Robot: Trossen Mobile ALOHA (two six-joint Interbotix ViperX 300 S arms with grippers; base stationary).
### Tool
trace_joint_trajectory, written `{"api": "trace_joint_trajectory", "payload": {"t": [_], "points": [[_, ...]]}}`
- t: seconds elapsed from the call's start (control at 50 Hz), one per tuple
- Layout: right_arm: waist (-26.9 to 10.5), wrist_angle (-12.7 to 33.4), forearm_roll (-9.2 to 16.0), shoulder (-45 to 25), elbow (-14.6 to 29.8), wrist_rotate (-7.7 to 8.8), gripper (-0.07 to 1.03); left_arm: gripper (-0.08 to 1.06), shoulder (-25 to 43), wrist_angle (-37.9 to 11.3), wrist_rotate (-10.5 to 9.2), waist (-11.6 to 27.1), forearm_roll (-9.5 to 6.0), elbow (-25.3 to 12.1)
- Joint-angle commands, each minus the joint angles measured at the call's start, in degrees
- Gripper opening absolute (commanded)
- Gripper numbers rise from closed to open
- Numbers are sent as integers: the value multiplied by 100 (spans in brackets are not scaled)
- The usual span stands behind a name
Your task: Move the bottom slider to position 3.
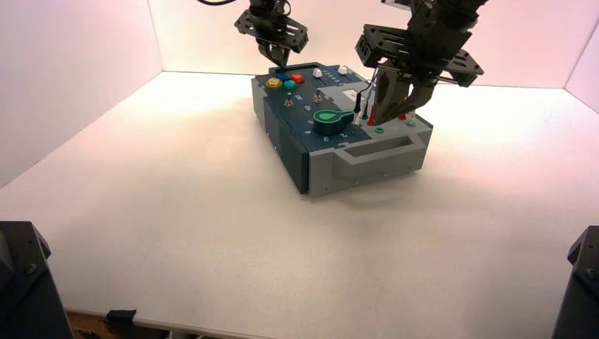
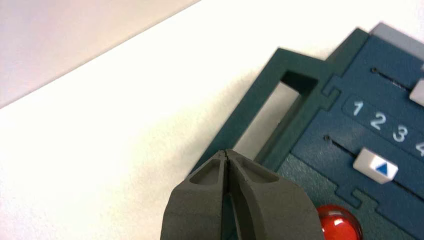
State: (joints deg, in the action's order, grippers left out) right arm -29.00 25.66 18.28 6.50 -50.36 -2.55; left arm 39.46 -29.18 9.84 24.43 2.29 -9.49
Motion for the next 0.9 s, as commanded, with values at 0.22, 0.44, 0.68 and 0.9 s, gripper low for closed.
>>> {"api": "trace_joint_trajectory", "payload": {"t": [0.22,0.44,0.68,0.9], "points": [[-35,-79,18,0,202,-9,-2,-3,-264,0,35,18,0,246],[-35,-18,44,-202,202,-9,-2,-3,-220,9,88,18,0,176],[-35,97,44,-439,202,-9,-2,-3,-237,-18,158,62,-9,211],[-35,167,44,-431,211,-9,-2,-3,-255,-18,202,167,0,360]]}}
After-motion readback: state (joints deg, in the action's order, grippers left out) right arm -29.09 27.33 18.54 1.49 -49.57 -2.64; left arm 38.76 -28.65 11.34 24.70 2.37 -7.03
